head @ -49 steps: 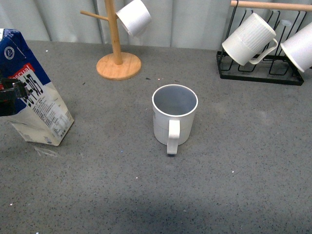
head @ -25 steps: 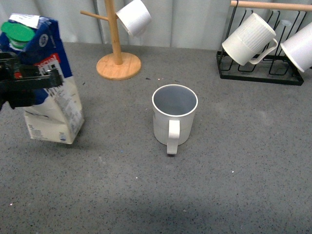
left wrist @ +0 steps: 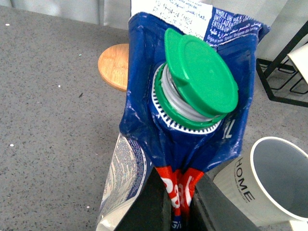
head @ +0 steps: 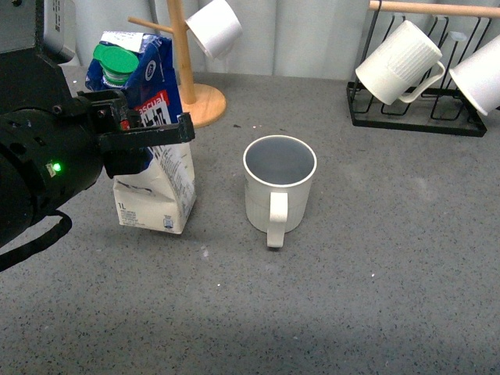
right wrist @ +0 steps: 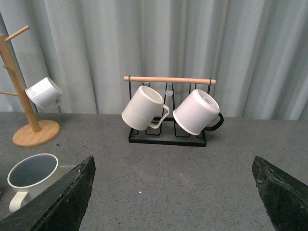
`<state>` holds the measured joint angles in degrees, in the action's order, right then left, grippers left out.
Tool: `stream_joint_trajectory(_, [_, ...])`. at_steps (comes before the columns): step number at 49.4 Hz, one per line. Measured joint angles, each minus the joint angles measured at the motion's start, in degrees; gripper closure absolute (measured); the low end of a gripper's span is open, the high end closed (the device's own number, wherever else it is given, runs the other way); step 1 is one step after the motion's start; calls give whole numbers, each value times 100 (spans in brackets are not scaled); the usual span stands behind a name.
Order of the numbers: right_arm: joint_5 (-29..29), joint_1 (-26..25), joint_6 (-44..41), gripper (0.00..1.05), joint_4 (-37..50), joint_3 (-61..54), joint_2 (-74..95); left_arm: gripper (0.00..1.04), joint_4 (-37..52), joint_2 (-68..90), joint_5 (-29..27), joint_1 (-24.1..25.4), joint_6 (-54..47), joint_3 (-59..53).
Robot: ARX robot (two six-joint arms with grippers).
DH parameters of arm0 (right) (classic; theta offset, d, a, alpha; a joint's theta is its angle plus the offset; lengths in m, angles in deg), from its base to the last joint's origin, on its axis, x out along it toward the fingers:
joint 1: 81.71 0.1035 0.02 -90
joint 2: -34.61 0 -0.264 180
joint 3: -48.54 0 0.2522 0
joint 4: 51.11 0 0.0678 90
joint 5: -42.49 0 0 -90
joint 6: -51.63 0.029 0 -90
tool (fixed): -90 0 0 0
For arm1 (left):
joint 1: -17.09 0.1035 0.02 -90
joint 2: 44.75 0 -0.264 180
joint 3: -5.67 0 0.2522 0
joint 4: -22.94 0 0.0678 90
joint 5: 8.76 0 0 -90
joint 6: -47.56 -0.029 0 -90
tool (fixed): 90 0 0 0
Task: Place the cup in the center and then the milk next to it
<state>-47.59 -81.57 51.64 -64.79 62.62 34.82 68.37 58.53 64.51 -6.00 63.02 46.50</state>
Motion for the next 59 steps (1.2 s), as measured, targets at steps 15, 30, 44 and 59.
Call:
stream_joint_trajectory(15, [0, 0, 0, 9, 0, 0, 0, 101, 214, 452, -166, -361, 319, 136])
stream_joint_trajectory(30, [0, 0, 0, 9, 0, 0, 0, 67, 415, 551, -245, -490, 280, 144])
stream_joint_trajectory(44, [0, 0, 0, 9, 0, 0, 0, 15, 227, -175, -219, -442, 240, 146])
stream_joint_trajectory(59, [0, 0, 0, 9, 2, -2, 0, 7, -363, -931, -140, 114, 170, 380])
